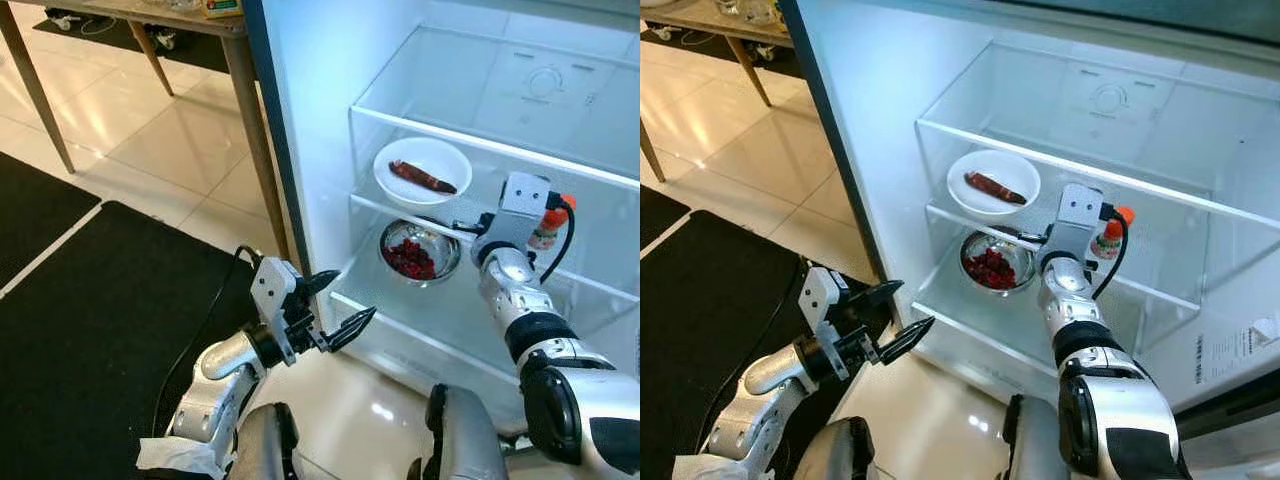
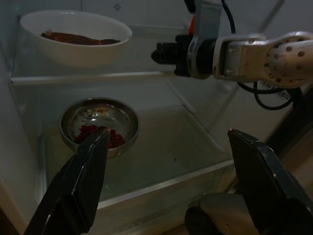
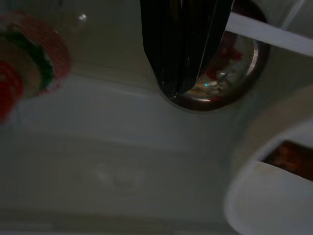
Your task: Restocking fridge
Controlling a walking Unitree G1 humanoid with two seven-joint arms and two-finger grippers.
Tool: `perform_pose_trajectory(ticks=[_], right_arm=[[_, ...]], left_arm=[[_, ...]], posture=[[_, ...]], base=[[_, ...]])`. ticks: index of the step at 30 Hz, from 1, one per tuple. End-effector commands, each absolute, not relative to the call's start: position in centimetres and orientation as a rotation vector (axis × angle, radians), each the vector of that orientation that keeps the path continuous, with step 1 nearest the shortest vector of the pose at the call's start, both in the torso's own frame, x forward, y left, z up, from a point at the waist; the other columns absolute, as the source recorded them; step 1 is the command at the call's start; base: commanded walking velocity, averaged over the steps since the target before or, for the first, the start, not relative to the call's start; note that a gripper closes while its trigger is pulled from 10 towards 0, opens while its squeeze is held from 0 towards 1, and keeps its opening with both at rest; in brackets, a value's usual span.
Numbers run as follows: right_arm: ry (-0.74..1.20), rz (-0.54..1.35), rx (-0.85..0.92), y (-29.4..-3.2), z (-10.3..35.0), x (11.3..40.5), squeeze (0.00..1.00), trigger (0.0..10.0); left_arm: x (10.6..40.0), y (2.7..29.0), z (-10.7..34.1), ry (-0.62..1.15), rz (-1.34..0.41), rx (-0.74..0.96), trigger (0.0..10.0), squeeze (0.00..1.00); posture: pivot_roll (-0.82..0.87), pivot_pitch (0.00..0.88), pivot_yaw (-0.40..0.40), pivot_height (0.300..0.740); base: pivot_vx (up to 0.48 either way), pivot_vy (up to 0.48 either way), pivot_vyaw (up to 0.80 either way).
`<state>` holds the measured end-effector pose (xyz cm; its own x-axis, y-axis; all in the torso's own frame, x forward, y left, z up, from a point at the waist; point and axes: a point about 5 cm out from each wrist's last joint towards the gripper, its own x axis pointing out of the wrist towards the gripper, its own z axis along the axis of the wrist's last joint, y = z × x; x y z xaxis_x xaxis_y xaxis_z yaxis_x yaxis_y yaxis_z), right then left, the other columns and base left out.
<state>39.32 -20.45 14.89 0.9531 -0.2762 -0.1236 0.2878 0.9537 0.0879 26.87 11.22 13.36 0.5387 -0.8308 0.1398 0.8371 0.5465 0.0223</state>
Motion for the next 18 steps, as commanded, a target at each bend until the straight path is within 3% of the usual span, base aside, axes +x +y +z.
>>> perform_pose_trajectory(ticks=[1,10,18], right_arm=[[0.129,-0.338,0.118,-21.2,14.4,39.1,0.0,10.0],[0.109,-0.472,0.136,-24.8,14.6,38.2,0.0,10.0],[0.103,-0.531,0.153,-26.5,14.7,37.7,0.0,10.0]], left_arm=[[26.4,11.7,13.1,-0.111,-1.006,-0.036,10.0,0.0],[26.3,11.8,14.1,-0.123,-1.017,-0.032,10.0,0.0],[26.2,11.6,14.3,-0.124,-1.026,-0.03,10.0,0.0]], posture=[[0.02,0.273,0.043,0.536],[0.04,0.277,0.051,0.536],[0.04,0.274,0.057,0.536]], base=[[0.0,0.0,0.0],[0.0,0.0,0.0],[0.0,0.0,0.0]])
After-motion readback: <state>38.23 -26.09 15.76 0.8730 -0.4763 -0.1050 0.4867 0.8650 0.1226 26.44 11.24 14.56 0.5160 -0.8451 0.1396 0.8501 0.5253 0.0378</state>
